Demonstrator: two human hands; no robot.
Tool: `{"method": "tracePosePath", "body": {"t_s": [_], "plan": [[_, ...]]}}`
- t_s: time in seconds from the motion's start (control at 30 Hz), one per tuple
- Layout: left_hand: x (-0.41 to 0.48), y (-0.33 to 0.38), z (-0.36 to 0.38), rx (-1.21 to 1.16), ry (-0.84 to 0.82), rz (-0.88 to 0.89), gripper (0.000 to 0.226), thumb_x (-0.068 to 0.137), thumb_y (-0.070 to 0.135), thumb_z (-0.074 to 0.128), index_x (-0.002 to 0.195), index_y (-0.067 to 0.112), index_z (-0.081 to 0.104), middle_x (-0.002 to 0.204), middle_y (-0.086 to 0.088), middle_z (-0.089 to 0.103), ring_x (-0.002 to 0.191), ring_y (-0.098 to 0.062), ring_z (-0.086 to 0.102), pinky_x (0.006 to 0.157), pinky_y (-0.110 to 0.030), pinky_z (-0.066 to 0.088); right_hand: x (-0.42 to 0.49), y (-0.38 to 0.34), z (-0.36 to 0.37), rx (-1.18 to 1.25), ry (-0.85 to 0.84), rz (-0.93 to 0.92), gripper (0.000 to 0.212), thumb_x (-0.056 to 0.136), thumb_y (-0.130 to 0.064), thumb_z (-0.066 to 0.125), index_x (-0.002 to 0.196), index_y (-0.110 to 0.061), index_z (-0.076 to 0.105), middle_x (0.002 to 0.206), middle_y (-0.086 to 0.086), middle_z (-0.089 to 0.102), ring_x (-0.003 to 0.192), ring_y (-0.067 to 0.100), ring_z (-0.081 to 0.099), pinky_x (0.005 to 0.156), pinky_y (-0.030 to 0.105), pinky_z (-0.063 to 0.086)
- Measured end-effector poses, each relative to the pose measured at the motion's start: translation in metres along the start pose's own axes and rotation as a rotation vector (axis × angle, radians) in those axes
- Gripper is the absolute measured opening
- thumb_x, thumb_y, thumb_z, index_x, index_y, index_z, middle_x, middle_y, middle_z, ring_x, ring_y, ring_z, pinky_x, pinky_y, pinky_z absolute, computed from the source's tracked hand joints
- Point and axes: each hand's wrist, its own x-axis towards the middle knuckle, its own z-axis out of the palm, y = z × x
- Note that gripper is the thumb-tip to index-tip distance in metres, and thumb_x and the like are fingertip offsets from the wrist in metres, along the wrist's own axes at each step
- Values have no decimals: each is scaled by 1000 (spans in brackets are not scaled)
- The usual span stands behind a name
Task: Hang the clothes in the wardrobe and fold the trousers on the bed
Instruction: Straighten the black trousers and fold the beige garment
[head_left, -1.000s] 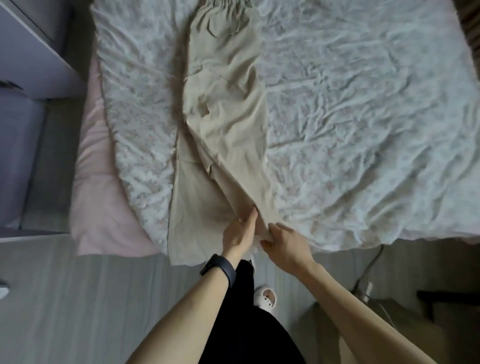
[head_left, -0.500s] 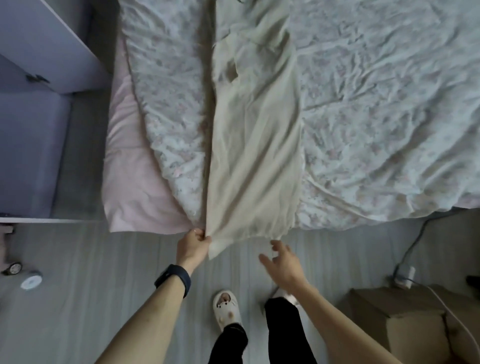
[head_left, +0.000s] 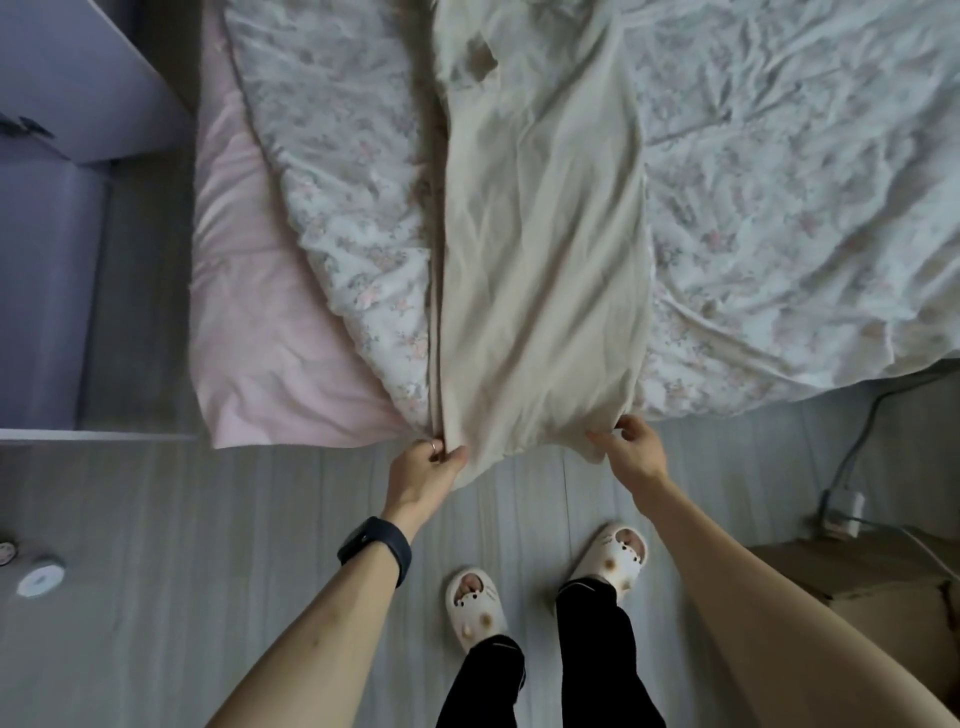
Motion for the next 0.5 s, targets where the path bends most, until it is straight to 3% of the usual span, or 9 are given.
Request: {"method": "tracePosePath", "body": {"t_s": [0.1,0.17,0.23,0.37,0.5], "plan": [[-4,2,-1,39,57,101,17,88,31,68,83,15,68,100,15,57,84,1,56,67,-16,40,-5,8,0,16,-4,-32,8,81,-23,77,86,-25,70,89,-4,73,89,19,69,73,33,53],[-4,3,-1,82,93,153,15,90,29,66,80,18,64,101,12,57,85,-5,57,70,-21,39,-6,12,0,-7,9,-66,8,83,-19,74,84,-26,72,85,-7,74,87,16,70,78,35,55],[-4,6,-4,97,120,165,17,93,30,64,79,22,64,98,11,61,85,-9,58,72,-24,39,-8,8,-2,-85,30,-108,9,87,-22,70,80,-28,70,78,-10,71,78,12,67,68,27,52],[-14,4,-11,89,166,162,38,95,32,65,59,24,54,61,12,59,59,-4,53,52,-14,34,-26,7,-17,-181,137,-161,39,100,-40,52,74,-12,58,67,-1,61,63,17,55,54,27,39],[-44,9,-13,13,154,65,47,95,39,64,58,13,50,47,12,48,54,-8,46,52,-23,31,-64,9,-35,-107,190,-129,48,101,-47,50,68,-13,54,63,-1,58,59,15,52,52,27,38]]}}
